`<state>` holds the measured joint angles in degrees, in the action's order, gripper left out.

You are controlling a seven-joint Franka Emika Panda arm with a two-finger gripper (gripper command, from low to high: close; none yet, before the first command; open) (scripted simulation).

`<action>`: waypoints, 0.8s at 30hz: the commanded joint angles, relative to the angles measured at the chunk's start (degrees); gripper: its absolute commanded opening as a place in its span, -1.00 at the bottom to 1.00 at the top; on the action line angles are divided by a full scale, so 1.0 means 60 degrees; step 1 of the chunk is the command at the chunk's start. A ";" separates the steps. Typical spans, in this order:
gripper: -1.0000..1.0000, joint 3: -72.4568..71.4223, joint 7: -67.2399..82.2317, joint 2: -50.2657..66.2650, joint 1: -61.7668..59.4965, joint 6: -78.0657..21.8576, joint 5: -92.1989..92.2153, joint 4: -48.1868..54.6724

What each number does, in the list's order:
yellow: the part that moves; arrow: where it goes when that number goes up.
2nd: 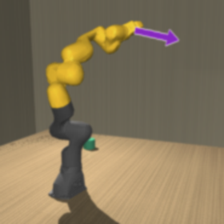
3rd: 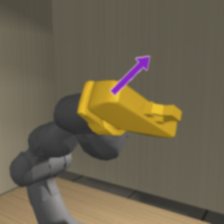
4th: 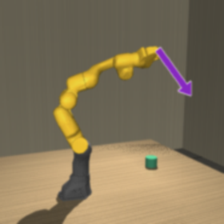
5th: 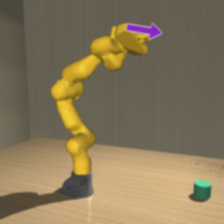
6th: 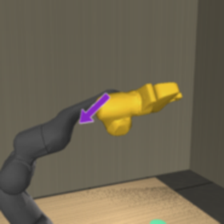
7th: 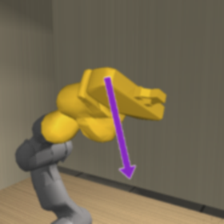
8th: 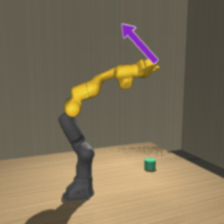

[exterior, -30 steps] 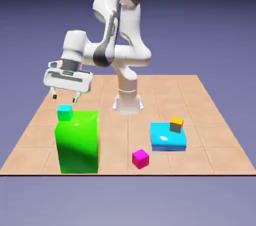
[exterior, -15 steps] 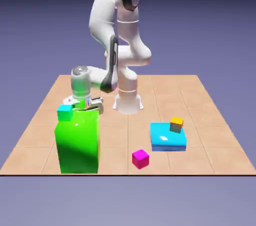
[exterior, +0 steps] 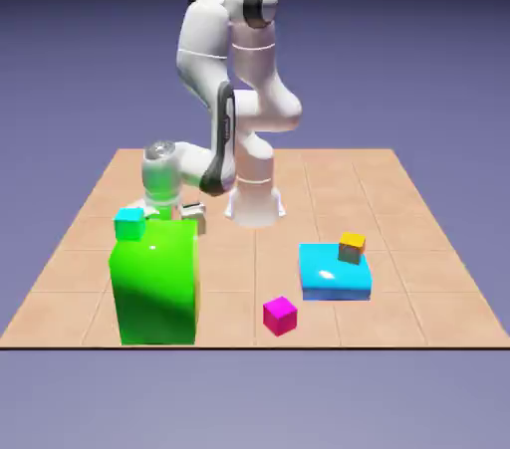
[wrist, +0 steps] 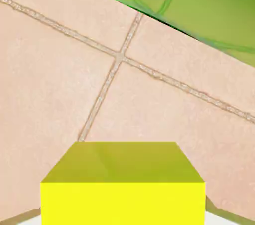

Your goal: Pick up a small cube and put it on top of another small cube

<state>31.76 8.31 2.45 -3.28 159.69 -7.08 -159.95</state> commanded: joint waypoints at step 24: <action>-1.00 0.2709 0.5848 -0.2060 0.3620 -0.6132 -0.0456 0.5617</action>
<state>48.00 43.40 -9.92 18.43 122.83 -9.80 -126.25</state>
